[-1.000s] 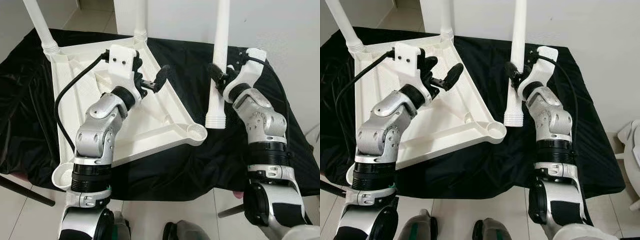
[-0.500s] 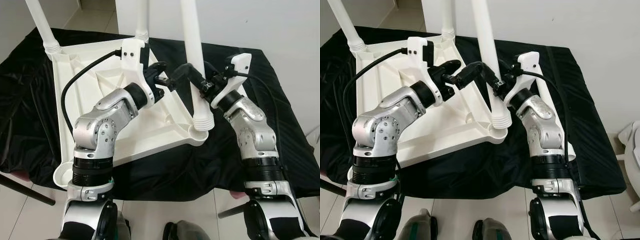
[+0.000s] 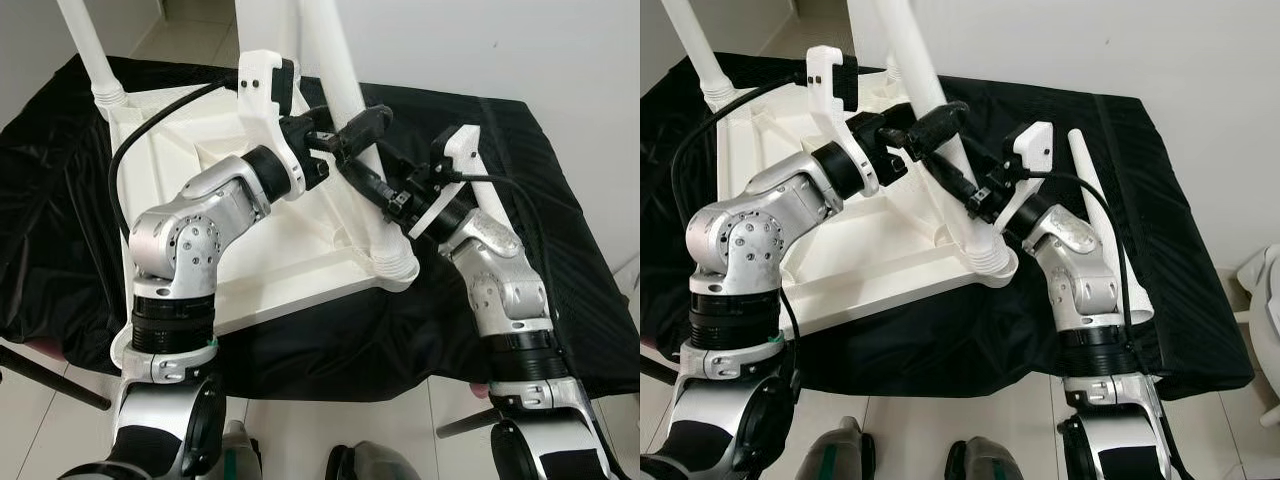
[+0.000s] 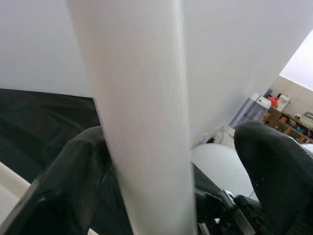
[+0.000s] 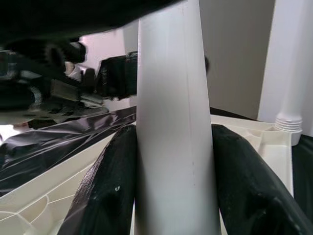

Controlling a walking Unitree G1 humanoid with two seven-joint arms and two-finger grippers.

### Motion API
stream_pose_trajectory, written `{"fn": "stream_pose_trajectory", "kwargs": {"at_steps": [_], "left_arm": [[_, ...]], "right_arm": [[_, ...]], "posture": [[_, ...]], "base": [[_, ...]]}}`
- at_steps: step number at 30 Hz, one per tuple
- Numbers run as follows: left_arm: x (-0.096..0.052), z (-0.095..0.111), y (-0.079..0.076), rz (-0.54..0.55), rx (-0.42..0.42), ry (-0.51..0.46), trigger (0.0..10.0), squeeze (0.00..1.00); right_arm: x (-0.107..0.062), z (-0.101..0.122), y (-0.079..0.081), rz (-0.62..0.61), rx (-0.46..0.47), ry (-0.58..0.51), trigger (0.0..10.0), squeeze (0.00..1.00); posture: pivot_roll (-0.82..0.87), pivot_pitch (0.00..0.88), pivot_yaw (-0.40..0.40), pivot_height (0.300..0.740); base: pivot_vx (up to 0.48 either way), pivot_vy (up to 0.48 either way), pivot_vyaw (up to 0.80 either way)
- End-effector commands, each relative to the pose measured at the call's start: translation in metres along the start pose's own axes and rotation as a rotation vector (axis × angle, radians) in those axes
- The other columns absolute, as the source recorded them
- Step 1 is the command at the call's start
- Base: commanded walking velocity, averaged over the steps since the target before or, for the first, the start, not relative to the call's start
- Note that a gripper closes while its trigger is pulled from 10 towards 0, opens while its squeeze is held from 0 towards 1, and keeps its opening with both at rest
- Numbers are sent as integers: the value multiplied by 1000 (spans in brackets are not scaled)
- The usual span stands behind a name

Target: Building children table

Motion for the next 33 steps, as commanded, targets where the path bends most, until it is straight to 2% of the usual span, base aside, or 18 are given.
{"fn": "stream_pose_trajectory", "kwargs": {"at_steps": [1,7,10,12,14,15,31,32,33], "left_arm": [[1,4,-9,-131,1,-15,10000,0],[0,19,0,-117,4,-48,10000,0],[0,20,0,-118,3,-49,10000,0],[-1,21,-1,-121,5,-52,4941,0],[-1,21,-1,-122,5,-53,4941,0],[-1,22,-1,-121,7,-56,157,0],[0,16,-18,-225,12,-12,0,0],[0,17,-20,-241,23,-10,4824,0],[-1,18,-22,-253,30,-9,4824,0]], "right_arm": [[-1,6,4,31,-25,-22,10000,0],[-2,2,8,54,-24,-12,10000,0],[-2,2,8,55,-24,-12,10000,0],[-2,2,8,55,-27,-12,10000,0],[-2,1,8,56,-29,-12,10000,0],[-2,1,9,56,-30,-13,10000,0],[0,6,7,44,-57,-28,10000,0],[1,5,6,35,-45,-20,10000,0],[1,5,5,30,-36,-14,10000,0]], "posture": [[12,0,-29,740],[15,0,-26,740],[14,0,-25,740],[14,0,-23,740],[14,0,-23,740],[13,0,-22,740],[16,3,-23,740],[16,3,-23,740],[16,3,-23,740]], "base": [[0,0,0],[0,0,0],[0,0,0],[0,0,0],[0,0,0],[0,0,0],[0,0,0],[0,0,0],[0,0,0]]}}
Point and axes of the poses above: a point about 5 cm out from each wrist's last joint towards the gripper, its own x axis pointing out of the wrist towards the gripper, its own z axis along the axis of the wrist's last joint, y = z × x, the point moved 2 cm from there along x, pointing out of the wrist towards the gripper, and after that the axes turned 8 degrees about x, right-handed, at the moved point
